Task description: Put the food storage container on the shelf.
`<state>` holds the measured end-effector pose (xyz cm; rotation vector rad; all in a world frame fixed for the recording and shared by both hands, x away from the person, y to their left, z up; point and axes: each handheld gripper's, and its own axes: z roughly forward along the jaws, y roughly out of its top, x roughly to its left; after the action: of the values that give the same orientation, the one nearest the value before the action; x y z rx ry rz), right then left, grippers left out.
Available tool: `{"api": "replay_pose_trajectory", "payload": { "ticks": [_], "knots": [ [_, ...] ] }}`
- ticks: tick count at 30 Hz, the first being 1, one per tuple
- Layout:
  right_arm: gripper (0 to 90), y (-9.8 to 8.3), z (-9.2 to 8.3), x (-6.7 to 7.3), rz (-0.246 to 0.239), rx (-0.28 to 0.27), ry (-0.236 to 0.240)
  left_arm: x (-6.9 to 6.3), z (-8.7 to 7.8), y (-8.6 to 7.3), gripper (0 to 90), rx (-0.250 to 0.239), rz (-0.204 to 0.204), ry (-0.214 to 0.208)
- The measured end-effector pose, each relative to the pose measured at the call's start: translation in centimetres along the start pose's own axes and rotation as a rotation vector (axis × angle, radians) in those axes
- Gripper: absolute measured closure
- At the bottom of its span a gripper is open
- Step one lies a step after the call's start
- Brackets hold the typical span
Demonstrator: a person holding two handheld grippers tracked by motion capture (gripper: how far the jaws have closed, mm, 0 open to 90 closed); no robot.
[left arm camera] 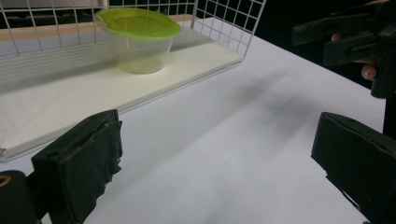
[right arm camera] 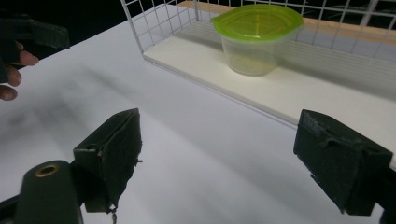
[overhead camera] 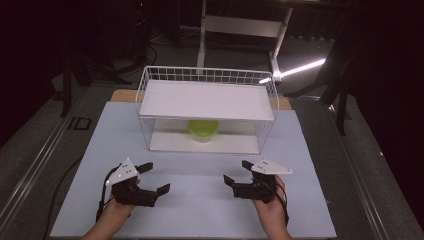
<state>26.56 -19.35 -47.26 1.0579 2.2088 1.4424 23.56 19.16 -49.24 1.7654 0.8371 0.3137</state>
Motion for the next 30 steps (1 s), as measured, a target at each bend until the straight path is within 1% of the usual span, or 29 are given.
{"api": "replay_pose_trajectory", "payload": {
  "ticks": [4, 7, 8, 9, 12, 13, 15, 18, 20, 21, 22, 23, 24, 26, 28, 30],
  "knots": [
    [15.0, -0.8, -1.1, -0.5, 0.015, -0.002, -0.009, 0.1, -0.6, -0.4, 2.7, -0.007, -0.012, 0.003],
    [14.9, -1.3, -1.7, -0.9, 0.007, 0.02, -0.02, 0.1, -0.8, -0.8, 2.7, -0.004, -0.016, 0.004],
    [14.9, -1.3, -1.7, -0.9, 0.007, 0.02, -0.02, 0.1, -0.8, -0.8, 2.7, -0.004, -0.016, 0.004],
    [14.9, -1.7, -2.3, -1.1, 0.006, 0.023, -0.029, 0.1, -0.9, -1.0, 2.7, -0.005, -0.007, 0.007],
    [14.9, -2.3, -2.7, -1.4, 0.013, 0.023, -0.033, 0.1, -0.9, -1.2, 2.7, -0.003, 0.005, 0.011],
    [14.9, -2.6, -2.9, -1.7, -0.001, 0.03, -0.044, 0.1, -0.9, -1.3, 2.7, 0.001, 0.009, 0.011],
    [14.9, -2.7, -3.0, -1.7, -0.003, 0.033, -0.047, 0.2, -0.9, -1.5, 2.7, 0.0, 0.008, 0.013],
    [14.9, -3.1, -3.4, -2.0, 0.021, 0.027, -0.047, 0.2, -0.9, -1.8, 2.7, 0.004, 0.014, 0.009],
    [14.9, -3.2, -3.6, -2.1, 0.019, 0.023, -0.052, 0.2, -1.0, -2.0, 2.7, 0.007, 0.021, 0.008],
    [14.9, -3.2, -3.7, -2.2, 0.008, 0.011, -0.063, 0.2, -1.0, -2.1, 2.7, 0.005, 0.024, 0.006],
    [14.9, -3.2, -3.7, -2.2, 0.008, 0.011, -0.063, 0.2, -1.0, -2.2, 2.7, 0.006, 0.033, 0.007],
    [14.9, -3.3, -3.8, -2.2, -0.004, 0.011, -0.072, 0.1, -0.9, -2.3, 2.7, 0.007, 0.037, 0.008],
    [14.9, -3.3, -3.7, -2.3, -0.018, 0.012, -0.084, 0.1, -0.9, -2.3, 2.7, 0.01, 0.036, 0.01],
    [14.9, -3.4, -3.5, -2.4, -0.027, 0.017, -0.095, 0.1, -0.9, -2.3, 2.7, -0.001, 0.034, 0.009],
    [14.9, -3.5, -3.3, -2.6, -0.028, 0.018, -0.088, 0.1, -0.9, -2.3, 2.7, -0.008, 0.033, 0.01],
    [14.9, -3.7, -3.0, -2.7, -0.034, 0.029, -0.097, 0.1, -0.8, -2.4, 2.7, -0.004, 0.026, 0.006]
  ]
}}
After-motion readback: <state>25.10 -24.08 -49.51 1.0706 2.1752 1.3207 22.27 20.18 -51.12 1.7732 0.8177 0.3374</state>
